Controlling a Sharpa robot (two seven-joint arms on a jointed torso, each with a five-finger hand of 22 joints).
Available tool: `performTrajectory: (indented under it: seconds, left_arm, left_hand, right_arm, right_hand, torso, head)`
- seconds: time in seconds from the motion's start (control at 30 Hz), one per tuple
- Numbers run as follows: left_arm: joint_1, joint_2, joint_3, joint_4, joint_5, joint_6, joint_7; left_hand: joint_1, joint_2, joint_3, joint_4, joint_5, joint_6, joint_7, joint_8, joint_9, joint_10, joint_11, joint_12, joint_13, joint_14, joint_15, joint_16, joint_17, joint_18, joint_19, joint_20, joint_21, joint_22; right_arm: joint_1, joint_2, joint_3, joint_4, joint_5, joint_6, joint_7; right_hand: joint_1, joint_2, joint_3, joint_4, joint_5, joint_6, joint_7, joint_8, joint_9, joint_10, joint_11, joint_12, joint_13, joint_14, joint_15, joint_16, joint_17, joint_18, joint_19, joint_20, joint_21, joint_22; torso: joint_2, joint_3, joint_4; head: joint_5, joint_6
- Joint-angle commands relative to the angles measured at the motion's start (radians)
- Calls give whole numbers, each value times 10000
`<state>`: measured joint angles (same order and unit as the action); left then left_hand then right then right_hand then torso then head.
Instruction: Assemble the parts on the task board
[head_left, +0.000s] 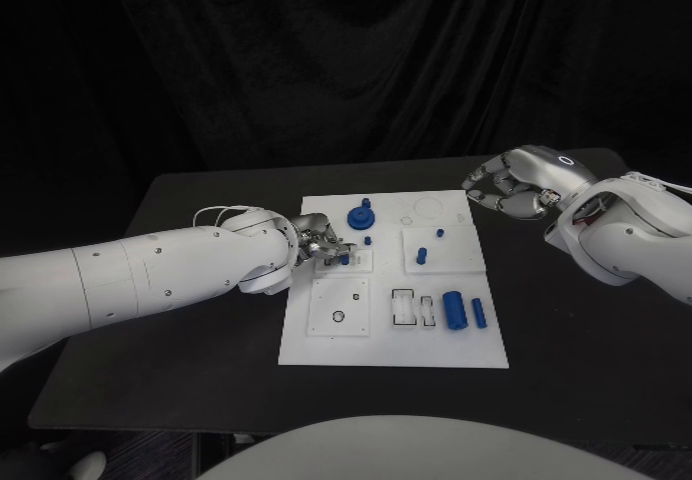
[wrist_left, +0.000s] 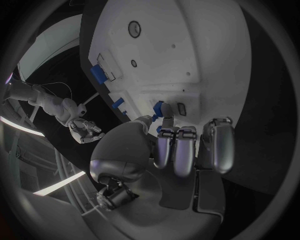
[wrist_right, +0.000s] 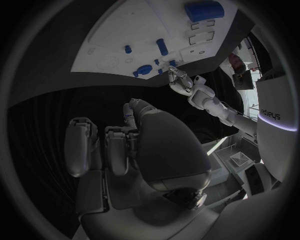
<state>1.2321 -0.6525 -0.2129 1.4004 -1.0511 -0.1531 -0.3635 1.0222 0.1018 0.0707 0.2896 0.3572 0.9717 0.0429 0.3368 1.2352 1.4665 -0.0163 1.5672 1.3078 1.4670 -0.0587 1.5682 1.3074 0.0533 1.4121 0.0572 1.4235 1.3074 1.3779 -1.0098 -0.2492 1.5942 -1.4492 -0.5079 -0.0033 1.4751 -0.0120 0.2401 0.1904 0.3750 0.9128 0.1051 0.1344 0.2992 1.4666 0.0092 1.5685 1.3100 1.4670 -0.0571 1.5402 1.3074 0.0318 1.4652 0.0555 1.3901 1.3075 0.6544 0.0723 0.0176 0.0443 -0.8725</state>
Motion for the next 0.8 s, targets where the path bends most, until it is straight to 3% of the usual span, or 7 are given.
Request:
performTrajectory:
  seconds: [0.03, 0.4, 0.6, 0.8]
  left_arm:
    - [-20, 28, 7, 21, 68, 71, 294]
    - [-25, 5, 7, 27, 68, 130, 302]
    - [-28, -16, 7, 40, 68, 63, 274]
    - [-28, -156, 9, 242, 55, -526, 320]
  left_hand:
    - [88, 12, 45, -21, 52, -34, -27, 32, 12, 1043, -64, 36, 2630, 1038, -60, 26, 2634, 29, -27, -74, -49, 1167]
    - [226, -11, 96, -2, 75, 12, -132, 605, 948, 1043, -150, 36, 2630, 1038, -131, 26, 2634, 24, 0, -140, -64, 1229]
    - [207, -27, 80, 6, 39, 9, -135, 650, 999, 1043, -154, 36, 2630, 1038, -136, 26, 2634, 21, 10, -146, -58, 1240]
    - [57, -76, -64, 14, -542, -46, -155, 862, 1018, 1043, -177, 36, 2630, 1038, -163, 26, 2634, 3, 80, -176, -19, 1311]
  right_arm:
    - [-25, 2, 7, 10, -19, 50, -166]
    - [-25, -19, 7, 23, -19, 61, -173]
    - [-25, -21, 7, 21, -19, 67, -176]
    - [-25, -47, 7, 28, -19, 65, -172]
  right_hand:
    - [58, 54, 67, 5, 45, 35, 7, -68, -8, 1042, 11, 23, 2608, 920, 48, -35, 2307, 145, 175, 35, -44, 2021]
    - [51, 54, 77, -3, 46, 29, 4, -77, -9, 1042, 5, 23, 2608, 903, 42, -85, 2261, 155, 155, 31, -86, 2007]
    - [49, 54, 80, -5, 46, 28, 3, -79, -10, 1042, 4, 23, 2608, 900, 41, -93, 2253, 158, 148, 29, -99, 2003]
    - [47, 54, 82, -6, 47, 29, 2, -80, -10, 1042, 3, 23, 2608, 896, 39, -106, 2240, 158, 148, 28, -101, 2002]
  torso:
    - [1, 2, 0]
    - [-3, 3, 8]
    - [-5, 1, 5]
    - [1, 2, 7]
  head:
    - [8, -1]
    - [17, -1]
    - [16, -1]
    - [-22, -1]
